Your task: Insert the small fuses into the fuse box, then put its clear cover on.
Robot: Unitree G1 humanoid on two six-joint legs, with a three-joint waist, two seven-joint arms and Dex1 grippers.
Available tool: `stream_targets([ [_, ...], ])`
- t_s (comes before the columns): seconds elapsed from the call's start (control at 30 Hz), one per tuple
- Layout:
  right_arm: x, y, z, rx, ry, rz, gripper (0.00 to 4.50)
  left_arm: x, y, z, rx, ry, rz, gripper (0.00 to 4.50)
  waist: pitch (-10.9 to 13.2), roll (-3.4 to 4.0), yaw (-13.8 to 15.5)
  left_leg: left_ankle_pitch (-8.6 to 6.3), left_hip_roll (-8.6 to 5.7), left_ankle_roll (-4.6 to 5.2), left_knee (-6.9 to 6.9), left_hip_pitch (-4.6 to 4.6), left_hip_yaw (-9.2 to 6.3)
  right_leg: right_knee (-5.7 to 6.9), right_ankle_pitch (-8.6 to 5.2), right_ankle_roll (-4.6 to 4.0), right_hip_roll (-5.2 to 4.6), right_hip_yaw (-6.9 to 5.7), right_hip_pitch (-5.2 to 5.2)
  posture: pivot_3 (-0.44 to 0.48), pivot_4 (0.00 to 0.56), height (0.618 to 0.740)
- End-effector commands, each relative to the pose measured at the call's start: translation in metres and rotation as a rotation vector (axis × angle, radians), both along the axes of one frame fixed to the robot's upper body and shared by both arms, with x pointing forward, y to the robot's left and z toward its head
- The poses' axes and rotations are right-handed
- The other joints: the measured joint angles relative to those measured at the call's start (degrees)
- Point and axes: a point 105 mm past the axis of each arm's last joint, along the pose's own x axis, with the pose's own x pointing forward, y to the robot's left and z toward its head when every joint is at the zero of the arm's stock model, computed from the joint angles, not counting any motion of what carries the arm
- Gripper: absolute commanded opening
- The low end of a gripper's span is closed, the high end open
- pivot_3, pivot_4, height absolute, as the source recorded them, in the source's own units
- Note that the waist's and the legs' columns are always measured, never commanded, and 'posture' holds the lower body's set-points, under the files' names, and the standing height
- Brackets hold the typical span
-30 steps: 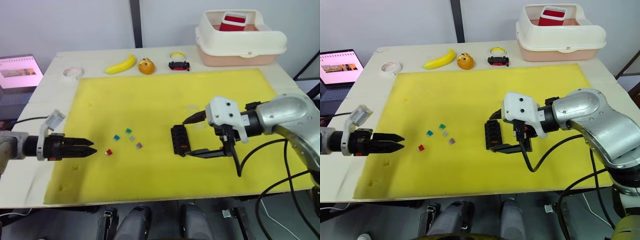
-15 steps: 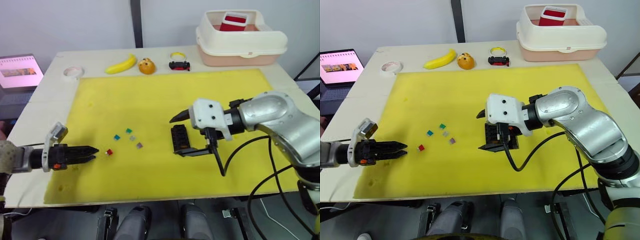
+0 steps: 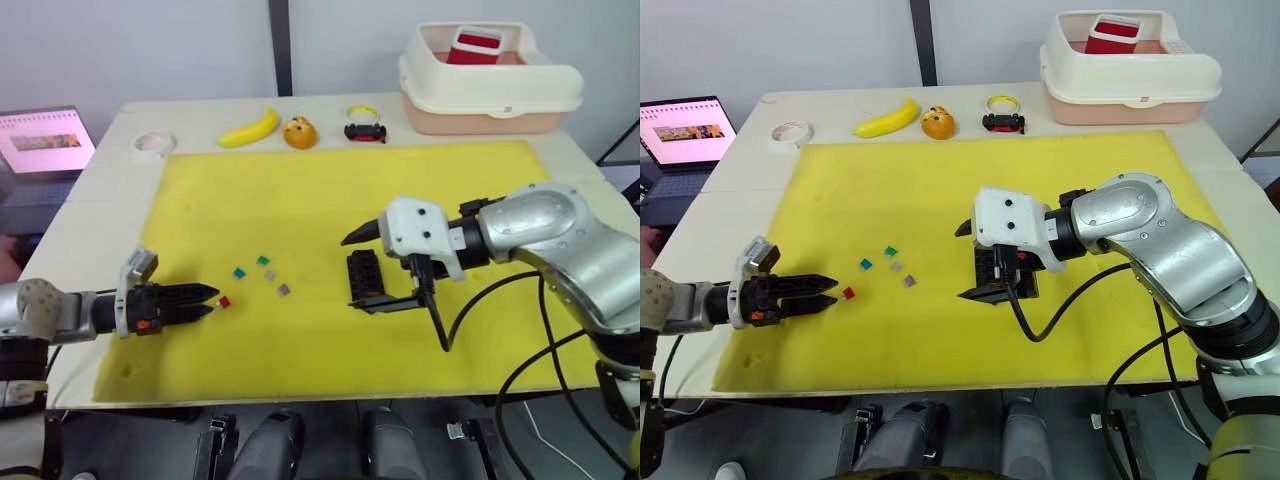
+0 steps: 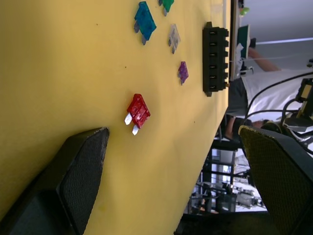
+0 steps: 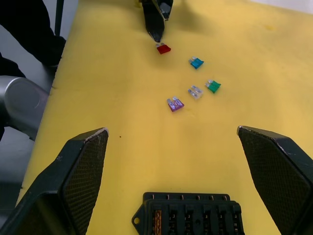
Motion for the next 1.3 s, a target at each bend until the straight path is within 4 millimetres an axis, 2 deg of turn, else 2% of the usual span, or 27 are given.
stream_targets([
  [0.03,-0.002,0.001,0.008,0.0,-0.046,0.009,4.5,-0.003,-0.01,0.0,-0.017,0.005,-0.034,3.22,0.0,-0.01,0.19,0.0,0.0,0.0,0.01,0.0,0.0,0.0,0.0,0.0,0.0,0.01,0.0,0.0,0.15,0.74],
  [0.37,-0.002,0.003,0.007,0.0,-0.045,0.007,4.5,0.001,-0.023,-0.005,-0.024,-0.012,-0.045,3.22,-0.03,-0.01,0.35,0.0,-0.02,0.0,0.01,0.0,0.01,-0.01,0.0,0.0,0.0,0.04,0.01,0.0,0.15,0.74],
  [0.93,-0.004,0.003,0.006,0.002,-0.042,0.008,4.5,0.017,-0.011,-0.013,0.015,-0.047,0.049,3.22,-0.03,-0.01,0.35,0.03,-0.02,-0.05,0.01,0.03,-0.02,0.04,0.01,0.0,0.0,0.04,0.02,0.0,0.15,0.74],
  [1.03,-0.004,0.003,0.007,0.002,-0.041,0.01,4.5,0.015,-0.012,-0.014,0.013,-0.047,0.047,2.33,-0.03,-0.01,0.3,0.04,-0.02,-0.07,0.01,0.04,-0.02,0.06,0.01,0.0,0.0,0.04,0.02,0.0,0.15,0.74],
  [1.13,-0.005,0.003,0.007,0.001,-0.042,0.011,4.5,0.014,-0.012,-0.017,0.017,-0.047,0.045,0.78,-0.03,-0.01,0.2,0.04,-0.02,-0.07,0.01,0.04,-0.02,0.06,0.01,0.0,0.0,0.04,0.02,0.0,0.15,0.74],
  [1.2,-0.005,0.003,0.008,0.001,-0.042,0.012,4.5,0.014,-0.012,-0.018,0.02,-0.046,0.047,0.01,-0.03,0.0,0.18,0.04,-0.01,-0.07,0.0,0.04,-0.02,0.06,0.01,0.0,0.01,0.04,0.01,0.0,0.15,0.74],
  [1.3,-0.005,0.004,0.008,0.001,-0.041,0.014,4.5,0.014,-0.012,-0.021,0.028,-0.047,0.055,0.01,-0.04,0.01,0.18,0.04,0.0,-0.07,0.0,0.05,-0.02,0.07,0.01,0.0,0.02,0.04,0.01,0.0,0.15,0.74],
])
